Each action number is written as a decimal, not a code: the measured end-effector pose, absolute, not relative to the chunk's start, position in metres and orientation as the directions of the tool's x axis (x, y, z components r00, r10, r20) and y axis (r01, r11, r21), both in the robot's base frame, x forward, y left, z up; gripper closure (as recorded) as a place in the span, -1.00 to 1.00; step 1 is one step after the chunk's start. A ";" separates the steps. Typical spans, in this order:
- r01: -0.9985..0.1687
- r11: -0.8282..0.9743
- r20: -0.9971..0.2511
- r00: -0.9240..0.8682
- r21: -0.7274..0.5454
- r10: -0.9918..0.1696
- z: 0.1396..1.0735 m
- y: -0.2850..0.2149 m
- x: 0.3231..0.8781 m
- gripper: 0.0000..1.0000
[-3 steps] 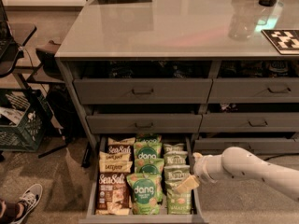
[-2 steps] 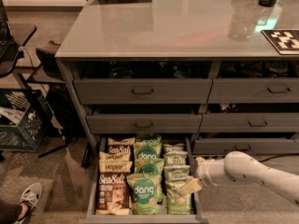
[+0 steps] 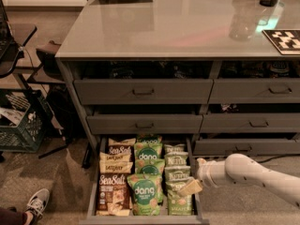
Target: Pick green jalapeno chip bag from bottom drawer and place on counter
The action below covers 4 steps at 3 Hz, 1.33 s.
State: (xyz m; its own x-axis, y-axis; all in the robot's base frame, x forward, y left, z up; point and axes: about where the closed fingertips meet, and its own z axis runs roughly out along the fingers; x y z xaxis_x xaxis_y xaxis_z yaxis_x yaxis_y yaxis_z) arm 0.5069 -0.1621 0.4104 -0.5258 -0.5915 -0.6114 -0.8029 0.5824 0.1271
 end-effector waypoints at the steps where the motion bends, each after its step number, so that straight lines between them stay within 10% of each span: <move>1: -0.803 0.594 -0.643 -0.483 0.054 -0.595 0.383 -0.173 0.520 -1.00; 4: -0.842 0.525 -0.616 -0.478 0.119 -0.626 0.284 -0.195 0.542 -1.00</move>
Offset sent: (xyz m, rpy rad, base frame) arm 0.0486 -0.0248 -0.1166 -0.0317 -0.2410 0.0883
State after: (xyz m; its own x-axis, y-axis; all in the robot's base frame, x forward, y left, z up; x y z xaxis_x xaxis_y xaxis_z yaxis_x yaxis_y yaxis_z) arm 0.5417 -0.1953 0.2845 -0.4781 -0.6264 -0.6157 -0.8424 0.5255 0.1195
